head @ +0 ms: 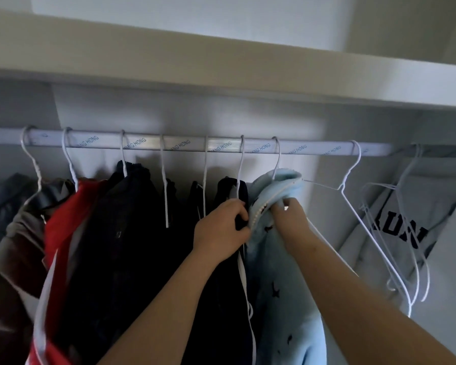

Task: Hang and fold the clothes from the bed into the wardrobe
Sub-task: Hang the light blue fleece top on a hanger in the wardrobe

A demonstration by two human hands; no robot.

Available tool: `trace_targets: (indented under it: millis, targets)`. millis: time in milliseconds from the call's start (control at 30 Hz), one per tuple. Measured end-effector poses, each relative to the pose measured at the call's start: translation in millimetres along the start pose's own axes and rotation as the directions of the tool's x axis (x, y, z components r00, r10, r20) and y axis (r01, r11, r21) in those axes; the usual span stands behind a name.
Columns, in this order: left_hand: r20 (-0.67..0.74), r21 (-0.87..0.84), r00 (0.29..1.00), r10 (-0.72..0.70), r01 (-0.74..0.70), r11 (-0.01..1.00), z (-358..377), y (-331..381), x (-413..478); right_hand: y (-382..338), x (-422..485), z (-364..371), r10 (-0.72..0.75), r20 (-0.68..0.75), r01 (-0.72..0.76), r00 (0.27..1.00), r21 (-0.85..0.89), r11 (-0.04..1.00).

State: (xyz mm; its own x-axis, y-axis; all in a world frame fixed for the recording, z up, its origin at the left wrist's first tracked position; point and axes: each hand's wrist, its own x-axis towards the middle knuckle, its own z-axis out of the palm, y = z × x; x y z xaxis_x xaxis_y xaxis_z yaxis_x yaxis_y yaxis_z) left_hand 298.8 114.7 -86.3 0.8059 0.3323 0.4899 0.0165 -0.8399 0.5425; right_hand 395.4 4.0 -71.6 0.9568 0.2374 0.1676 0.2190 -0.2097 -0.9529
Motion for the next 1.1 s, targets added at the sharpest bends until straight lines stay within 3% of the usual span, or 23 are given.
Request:
trace_targets:
  millis: [267,400,533,667,833,1100]
  targets:
    - [-0.072,0.050,0.989,0.129,-0.126,0.991,11.3,1.8,-18.8,35.9,-38.7,3.6,0.009,0.032,-0.004,0.999,-0.156,0.988]
    - [-0.077,0.003,0.996,0.047,-0.047,0.999,11.5,3.5,-36.2,49.6,-67.6,2.8,0.032,0.084,-0.014,0.996,-0.199,0.980]
    - [-0.053,-0.151,0.999,-0.010,0.002,0.988,7.4,13.4,-64.4,58.5,-98.5,-6.0,0.073,0.105,-0.055,0.992,-0.167,0.984]
    - [0.010,-0.076,0.999,0.037,-0.037,0.996,10.3,18.8,-101.8,66.2,-132.0,-20.6,0.089,0.126,-0.072,0.988,-0.132,0.989]
    - [-0.081,-0.351,0.992,-0.098,0.064,0.934,15.1,46.4,-173.8,78.0,-192.5,-52.4,0.118,0.202,-0.100,0.972,-0.099,0.990]
    - [0.137,-0.476,0.902,-0.410,0.423,0.771,42.5,84.6,-291.7,113.8,-303.7,-111.9,0.418,0.275,-0.439,0.866,0.019,0.898]
